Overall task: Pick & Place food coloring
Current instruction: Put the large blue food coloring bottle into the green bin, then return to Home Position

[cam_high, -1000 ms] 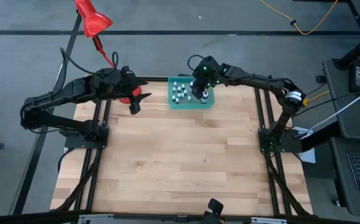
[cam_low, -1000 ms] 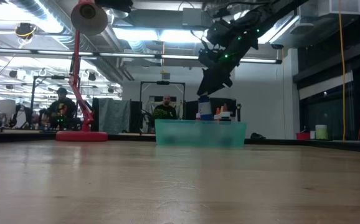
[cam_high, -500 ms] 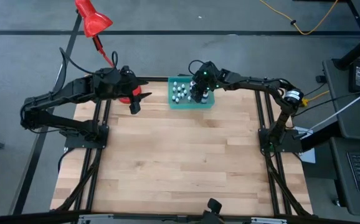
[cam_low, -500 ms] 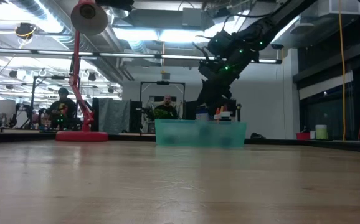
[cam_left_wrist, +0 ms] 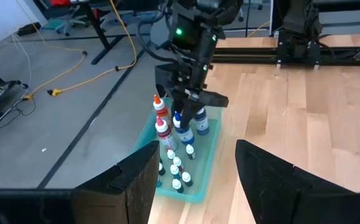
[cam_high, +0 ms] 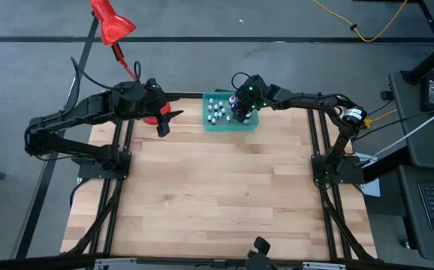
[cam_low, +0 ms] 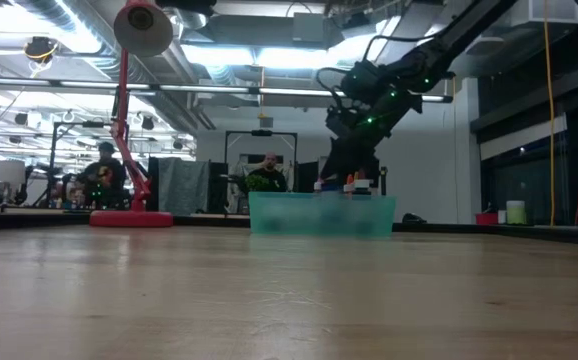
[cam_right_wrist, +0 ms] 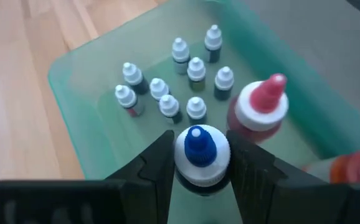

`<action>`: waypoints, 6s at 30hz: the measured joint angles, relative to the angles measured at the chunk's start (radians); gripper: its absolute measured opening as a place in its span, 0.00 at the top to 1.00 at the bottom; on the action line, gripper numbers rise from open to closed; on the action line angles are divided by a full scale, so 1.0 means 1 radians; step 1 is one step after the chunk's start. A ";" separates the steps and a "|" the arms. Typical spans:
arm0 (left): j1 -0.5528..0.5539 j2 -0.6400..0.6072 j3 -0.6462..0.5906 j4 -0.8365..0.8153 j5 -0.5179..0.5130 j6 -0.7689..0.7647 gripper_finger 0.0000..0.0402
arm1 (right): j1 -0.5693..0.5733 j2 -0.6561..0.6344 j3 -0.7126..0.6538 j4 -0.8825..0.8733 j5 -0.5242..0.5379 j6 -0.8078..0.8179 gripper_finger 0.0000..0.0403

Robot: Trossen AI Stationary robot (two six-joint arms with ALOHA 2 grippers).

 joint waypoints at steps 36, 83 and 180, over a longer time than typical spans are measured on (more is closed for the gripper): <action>0.000 0.066 0.000 0.067 0.026 0.016 0.50 | -0.039 0.003 -0.059 0.125 -0.046 0.023 0.67; -0.002 -0.111 -0.003 0.078 0.151 -0.073 0.70 | 0.017 -0.335 0.128 -0.079 0.060 -0.194 0.68; -0.172 -0.998 -1.221 0.682 0.167 -0.542 0.97 | 0.584 -1.784 -1.157 0.301 0.111 0.001 0.99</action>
